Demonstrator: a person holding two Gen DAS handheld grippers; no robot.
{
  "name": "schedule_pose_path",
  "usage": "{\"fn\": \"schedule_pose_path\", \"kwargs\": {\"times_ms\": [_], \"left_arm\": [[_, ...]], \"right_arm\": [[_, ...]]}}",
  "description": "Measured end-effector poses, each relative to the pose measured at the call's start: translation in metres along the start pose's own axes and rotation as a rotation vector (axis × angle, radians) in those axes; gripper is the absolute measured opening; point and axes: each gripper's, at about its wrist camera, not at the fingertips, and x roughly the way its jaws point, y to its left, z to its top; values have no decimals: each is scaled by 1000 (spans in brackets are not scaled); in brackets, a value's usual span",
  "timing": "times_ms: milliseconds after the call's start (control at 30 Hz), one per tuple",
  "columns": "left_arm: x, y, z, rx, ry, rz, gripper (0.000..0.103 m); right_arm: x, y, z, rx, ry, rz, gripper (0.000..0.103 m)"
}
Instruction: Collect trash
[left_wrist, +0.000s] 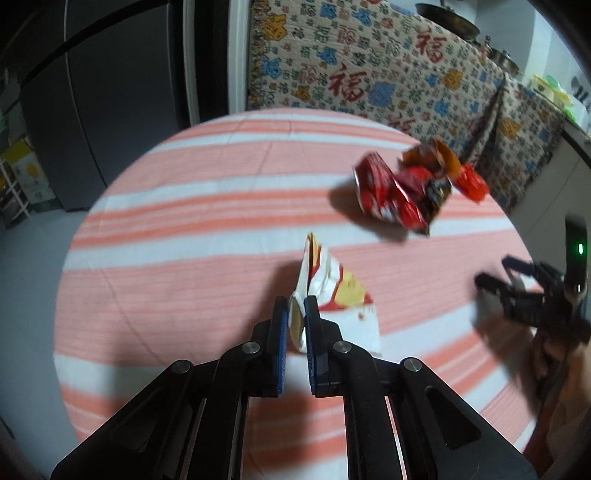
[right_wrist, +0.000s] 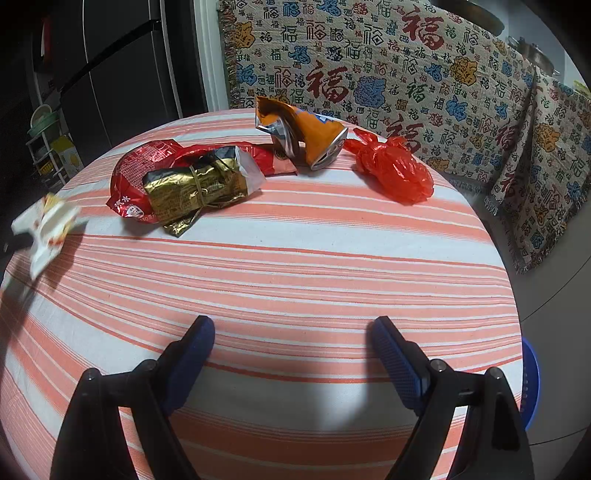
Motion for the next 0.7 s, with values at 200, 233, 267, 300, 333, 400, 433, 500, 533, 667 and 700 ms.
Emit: {"fn": "schedule_pose_path", "kwargs": {"times_ms": [200, 233, 267, 300, 333, 400, 433, 500, 533, 667, 700], "left_arm": [[19, -10, -18, 23, -9, 7, 75], [24, -10, -16, 30, -2, 13, 75], [26, -11, -15, 38, -11, 21, 76], [27, -12, -14, 42, -13, 28, 77], [28, -13, -13, 43, -12, 31, 79], [31, -13, -13, 39, -14, 32, 83], [31, -14, -13, 42, -17, 36, 86], [34, -17, -13, 56, -12, 43, 90], [34, -19, -13, 61, -9, 45, 93], [37, -25, -14, 93, 7, 66, 96], [37, -25, -14, 95, 9, 64, 97]], "right_arm": [[-1, -1, 0, 3, 0, 4, 90], [-1, -1, 0, 6, 0, 8, 90], [-2, -3, -1, 11, -3, 17, 89], [-4, -6, -1, 21, -11, 36, 89], [-7, -12, -2, 28, -18, 53, 89], [-13, -30, 0, 52, -35, 49, 89], [-16, -43, 4, 65, -53, 34, 89], [-18, -65, 21, 72, -72, 1, 89], [-17, -74, 33, 71, -81, -16, 89], [7, -95, 82, 26, -62, -32, 89], [17, -98, 93, 17, -49, -33, 89]]}}
